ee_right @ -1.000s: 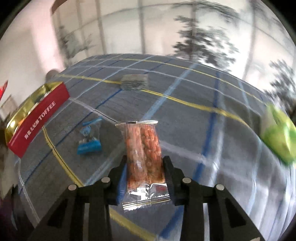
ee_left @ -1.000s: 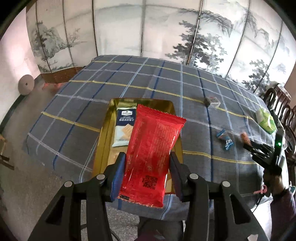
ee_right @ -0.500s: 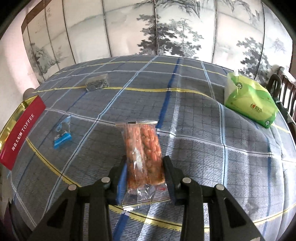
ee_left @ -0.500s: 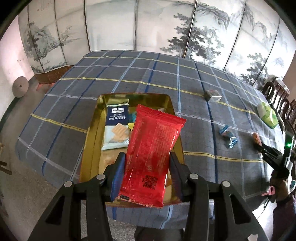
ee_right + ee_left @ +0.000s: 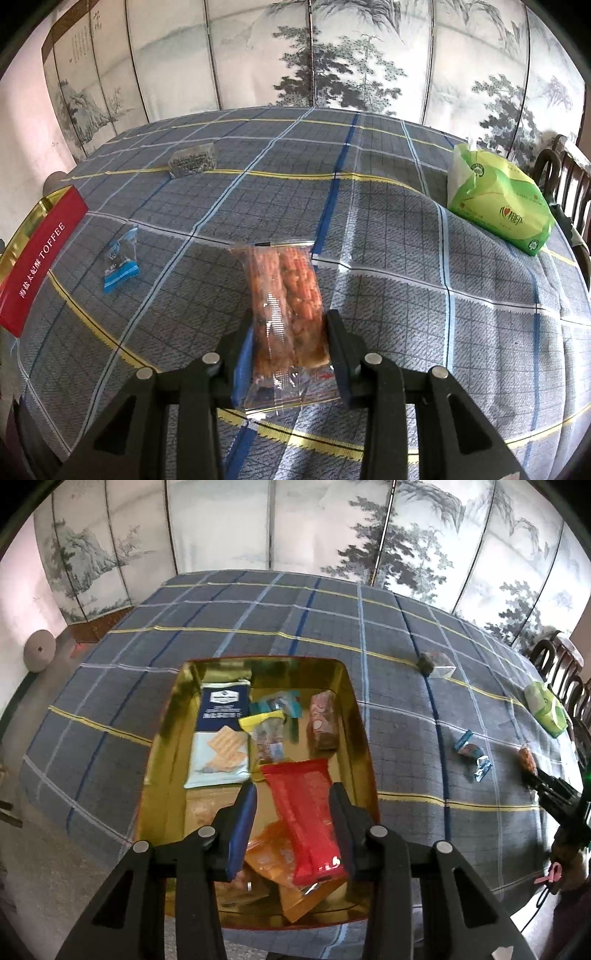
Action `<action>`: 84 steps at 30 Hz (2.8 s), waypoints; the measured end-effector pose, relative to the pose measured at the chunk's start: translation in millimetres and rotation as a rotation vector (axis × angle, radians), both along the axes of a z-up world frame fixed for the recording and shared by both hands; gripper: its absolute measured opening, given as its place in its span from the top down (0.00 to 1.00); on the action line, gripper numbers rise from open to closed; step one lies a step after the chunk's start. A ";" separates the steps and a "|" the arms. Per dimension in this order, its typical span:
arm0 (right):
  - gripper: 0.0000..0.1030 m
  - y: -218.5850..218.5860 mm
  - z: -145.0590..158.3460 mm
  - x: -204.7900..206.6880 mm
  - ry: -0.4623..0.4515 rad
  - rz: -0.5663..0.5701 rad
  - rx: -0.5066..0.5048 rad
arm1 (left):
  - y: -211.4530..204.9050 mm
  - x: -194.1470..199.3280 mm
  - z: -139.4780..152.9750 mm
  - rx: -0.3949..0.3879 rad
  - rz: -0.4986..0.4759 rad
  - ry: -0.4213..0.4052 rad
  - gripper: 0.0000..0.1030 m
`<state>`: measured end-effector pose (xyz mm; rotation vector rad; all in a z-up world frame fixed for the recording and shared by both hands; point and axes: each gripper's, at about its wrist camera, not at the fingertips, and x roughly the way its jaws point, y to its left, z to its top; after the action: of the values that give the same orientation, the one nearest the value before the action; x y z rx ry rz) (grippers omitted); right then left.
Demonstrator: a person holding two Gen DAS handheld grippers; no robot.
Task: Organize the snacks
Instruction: 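Lower the red pack into the gold tin and open the left gripper, then carry the shrimp-chip bag over the gold tin with the right gripper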
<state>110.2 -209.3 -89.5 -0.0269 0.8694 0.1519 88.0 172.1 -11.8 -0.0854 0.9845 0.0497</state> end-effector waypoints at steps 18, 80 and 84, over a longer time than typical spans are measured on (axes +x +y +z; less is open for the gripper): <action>0.64 0.5 1.1 -16.7 0.012 -0.014 0.053 | -6.2 -41.2 18.4 0.133 0.048 -0.072 0.61; 0.64 329.3 63.7 -25.9 0.081 0.471 0.286 | 80.1 -120.0 23.4 0.220 0.261 -0.172 0.32; 0.64 347.9 52.8 -17.9 0.109 0.471 0.278 | 81.1 -120.3 23.8 0.214 0.249 -0.169 0.32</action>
<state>92.3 138.5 -36.7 0.0378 0.9335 0.7197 -32.2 253.2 11.9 -0.0147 0.7903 0.3699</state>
